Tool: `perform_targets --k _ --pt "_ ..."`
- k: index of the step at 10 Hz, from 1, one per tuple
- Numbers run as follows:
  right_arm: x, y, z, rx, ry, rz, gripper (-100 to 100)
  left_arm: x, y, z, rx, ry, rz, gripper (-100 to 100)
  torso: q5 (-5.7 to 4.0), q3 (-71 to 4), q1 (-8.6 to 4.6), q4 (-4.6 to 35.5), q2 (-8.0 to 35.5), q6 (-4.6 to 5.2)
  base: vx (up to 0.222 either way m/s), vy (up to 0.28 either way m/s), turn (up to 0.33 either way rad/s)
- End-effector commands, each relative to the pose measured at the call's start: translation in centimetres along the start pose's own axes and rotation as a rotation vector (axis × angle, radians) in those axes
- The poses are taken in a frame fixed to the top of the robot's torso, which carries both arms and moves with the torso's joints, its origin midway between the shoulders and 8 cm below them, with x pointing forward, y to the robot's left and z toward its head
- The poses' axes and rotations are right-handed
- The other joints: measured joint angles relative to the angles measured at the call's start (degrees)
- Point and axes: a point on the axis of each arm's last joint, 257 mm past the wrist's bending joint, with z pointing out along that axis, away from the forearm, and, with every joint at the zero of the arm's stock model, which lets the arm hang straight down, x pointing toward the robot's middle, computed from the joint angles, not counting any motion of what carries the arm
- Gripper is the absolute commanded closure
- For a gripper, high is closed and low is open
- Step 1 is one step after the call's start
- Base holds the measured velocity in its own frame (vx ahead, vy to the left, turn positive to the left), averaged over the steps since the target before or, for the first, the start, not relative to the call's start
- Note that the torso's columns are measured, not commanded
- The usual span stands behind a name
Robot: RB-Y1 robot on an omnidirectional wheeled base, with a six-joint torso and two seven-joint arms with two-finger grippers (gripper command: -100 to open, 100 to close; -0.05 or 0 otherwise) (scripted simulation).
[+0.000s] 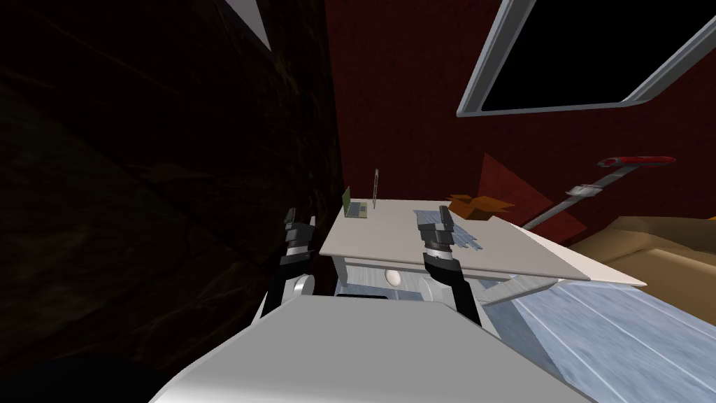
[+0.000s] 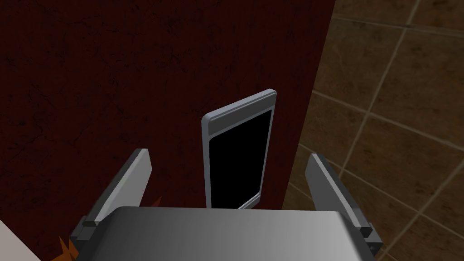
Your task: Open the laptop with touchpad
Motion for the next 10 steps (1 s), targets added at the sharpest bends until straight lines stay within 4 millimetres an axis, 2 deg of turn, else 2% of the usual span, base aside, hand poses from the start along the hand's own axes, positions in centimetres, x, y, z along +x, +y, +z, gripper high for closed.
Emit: perform_targets --k 1,9,10 --pt "0.00 0.00 0.00 0.000 0.000 0.000 0 0.00 0.00 0.00 0.000 0.000 0.000 0 0.00 -4.67 0.00 2.35 2.32 0.00 0.000 0.000 0.000" --pt "0.00 0.02 0.01 0.000 0.000 0.000 0 0.00 -0.02 0.00 0.000 0.000 0.000 0 0.00 -70.73 0.00 35.37 35.39 0.00 0.000 0.000 0.000" --pt "0.00 0.02 0.01 0.000 0.000 0.000 0 0.34 0.63 0.14 -0.018 0.037 0.016 -100 0.00 -79.19 0.00 39.60 39.62 0.00 0.006 -0.005 -0.004"
